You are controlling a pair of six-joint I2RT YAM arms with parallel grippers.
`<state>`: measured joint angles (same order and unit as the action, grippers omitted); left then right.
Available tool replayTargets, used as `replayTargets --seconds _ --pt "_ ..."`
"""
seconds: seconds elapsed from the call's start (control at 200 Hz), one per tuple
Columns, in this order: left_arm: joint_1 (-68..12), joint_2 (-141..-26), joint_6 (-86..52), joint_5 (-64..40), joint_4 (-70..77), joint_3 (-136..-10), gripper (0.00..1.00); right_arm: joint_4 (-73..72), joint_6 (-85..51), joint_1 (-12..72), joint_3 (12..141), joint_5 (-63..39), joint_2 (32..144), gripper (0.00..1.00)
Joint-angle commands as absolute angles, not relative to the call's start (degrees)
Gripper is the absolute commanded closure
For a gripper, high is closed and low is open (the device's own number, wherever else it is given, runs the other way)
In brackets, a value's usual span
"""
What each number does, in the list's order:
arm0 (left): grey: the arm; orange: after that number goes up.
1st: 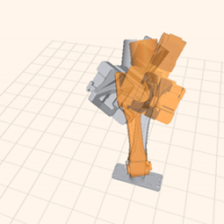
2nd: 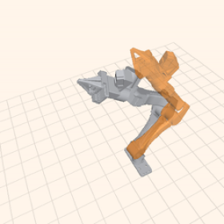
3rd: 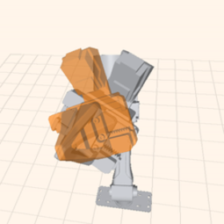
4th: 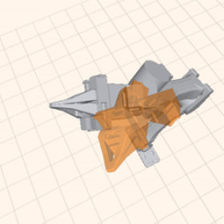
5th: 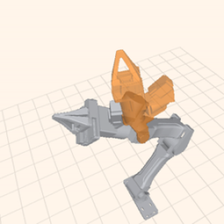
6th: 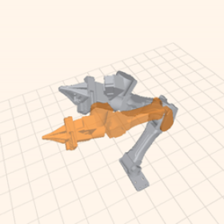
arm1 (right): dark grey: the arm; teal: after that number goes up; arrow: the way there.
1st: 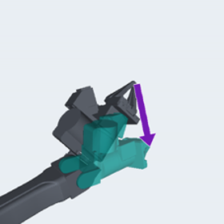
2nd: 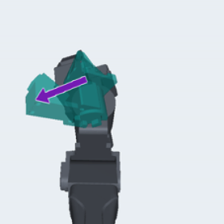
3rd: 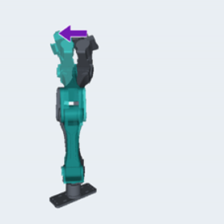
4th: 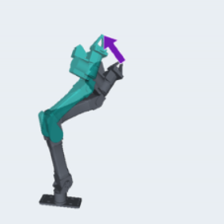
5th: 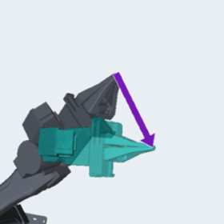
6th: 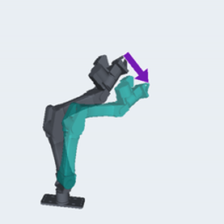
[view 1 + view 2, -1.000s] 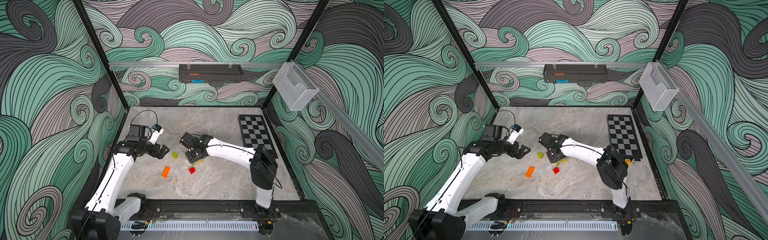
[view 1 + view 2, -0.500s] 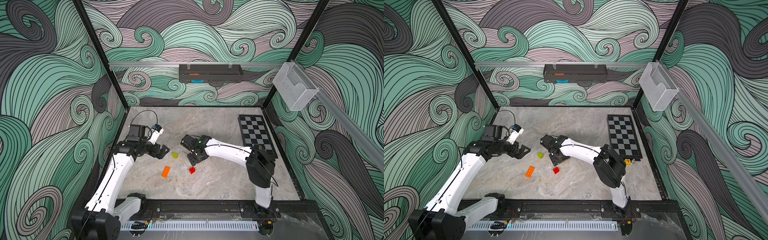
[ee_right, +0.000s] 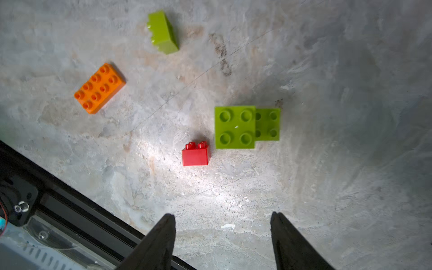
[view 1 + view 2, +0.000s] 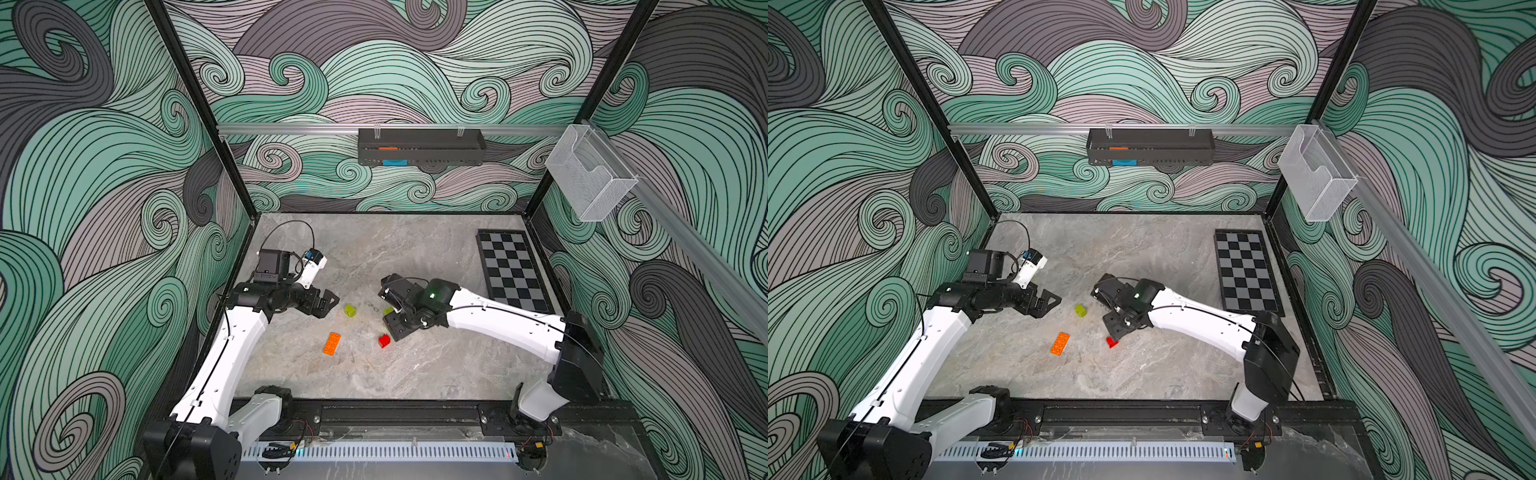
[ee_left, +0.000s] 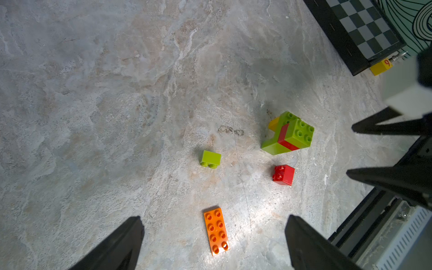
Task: Assemble a giraffe with lego
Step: Pick up the lego brick from the center of the board.
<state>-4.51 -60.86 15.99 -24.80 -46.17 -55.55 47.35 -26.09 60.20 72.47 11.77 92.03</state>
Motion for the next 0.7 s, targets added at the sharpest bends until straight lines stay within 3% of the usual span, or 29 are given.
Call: replayTargets --seconds 0.0,0.085,0.37,0.695 --pt "-3.83 -60.28 16.46 -27.12 -45.27 -55.1 0.01 29.89 -27.74 62.79 61.87 12.92 89.4 0.32" --pt "-3.73 -60.29 16.44 -28.25 -45.26 -54.8 0.01 22.23 -28.67 62.84 57.53 12.79 89.03 0.32" --pt "-3.43 -60.29 15.74 -26.58 -44.33 -53.95 0.01 29.07 -26.29 64.69 69.26 9.62 102.09 0.36" --pt "-1.25 -59.64 1.91 -6.83 -39.56 -55.18 0.02 40.72 -21.5 66.0 92.03 9.5 110.04 0.4"
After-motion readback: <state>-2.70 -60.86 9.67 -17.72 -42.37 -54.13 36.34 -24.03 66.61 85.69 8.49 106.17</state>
